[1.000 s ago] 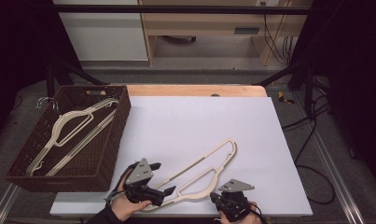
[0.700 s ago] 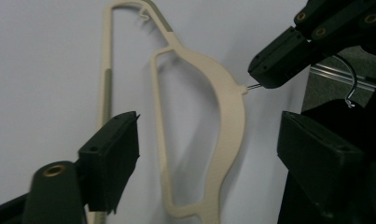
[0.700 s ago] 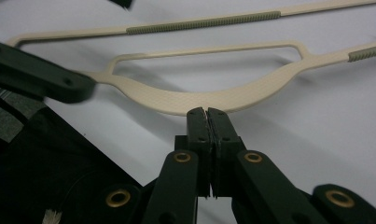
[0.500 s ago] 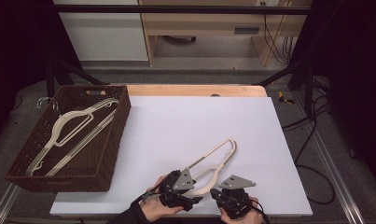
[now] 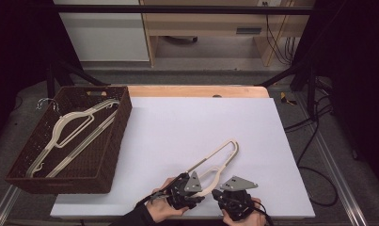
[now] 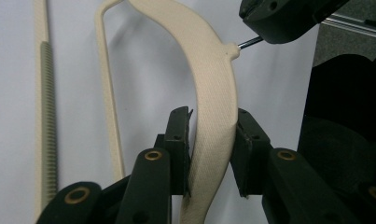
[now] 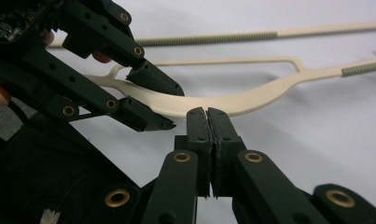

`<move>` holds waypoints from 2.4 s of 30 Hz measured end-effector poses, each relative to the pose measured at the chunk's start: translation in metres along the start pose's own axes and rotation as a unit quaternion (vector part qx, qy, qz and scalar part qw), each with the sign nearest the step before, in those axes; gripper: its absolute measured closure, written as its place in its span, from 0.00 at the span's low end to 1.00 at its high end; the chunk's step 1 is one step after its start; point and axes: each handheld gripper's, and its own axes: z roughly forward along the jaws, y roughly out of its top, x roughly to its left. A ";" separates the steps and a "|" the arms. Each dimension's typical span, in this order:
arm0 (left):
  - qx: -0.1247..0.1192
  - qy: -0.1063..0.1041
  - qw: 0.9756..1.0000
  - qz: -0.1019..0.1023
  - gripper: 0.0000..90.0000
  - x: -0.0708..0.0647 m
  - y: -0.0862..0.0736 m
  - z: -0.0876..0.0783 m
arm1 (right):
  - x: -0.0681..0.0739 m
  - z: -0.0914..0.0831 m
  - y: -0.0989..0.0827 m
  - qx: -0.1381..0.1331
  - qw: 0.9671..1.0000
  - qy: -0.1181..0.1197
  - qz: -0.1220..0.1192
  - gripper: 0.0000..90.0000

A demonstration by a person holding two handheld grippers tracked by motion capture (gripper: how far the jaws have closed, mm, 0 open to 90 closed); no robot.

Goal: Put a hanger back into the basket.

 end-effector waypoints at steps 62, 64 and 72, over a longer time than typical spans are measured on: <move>-0.177 0.102 0.972 -0.112 0.96 0.058 -0.009 -0.154 | -0.122 -0.041 -0.008 -0.213 0.977 -0.005 0.033 0.05; -0.183 0.110 0.972 -0.101 0.96 0.057 -0.006 -0.170 | -0.123 -0.043 -0.007 -0.215 0.976 -0.010 0.030 0.05; -0.186 0.124 0.971 -0.081 0.96 0.067 0.005 -0.213 | -0.124 -0.049 -0.003 -0.222 0.974 -0.014 0.026 0.04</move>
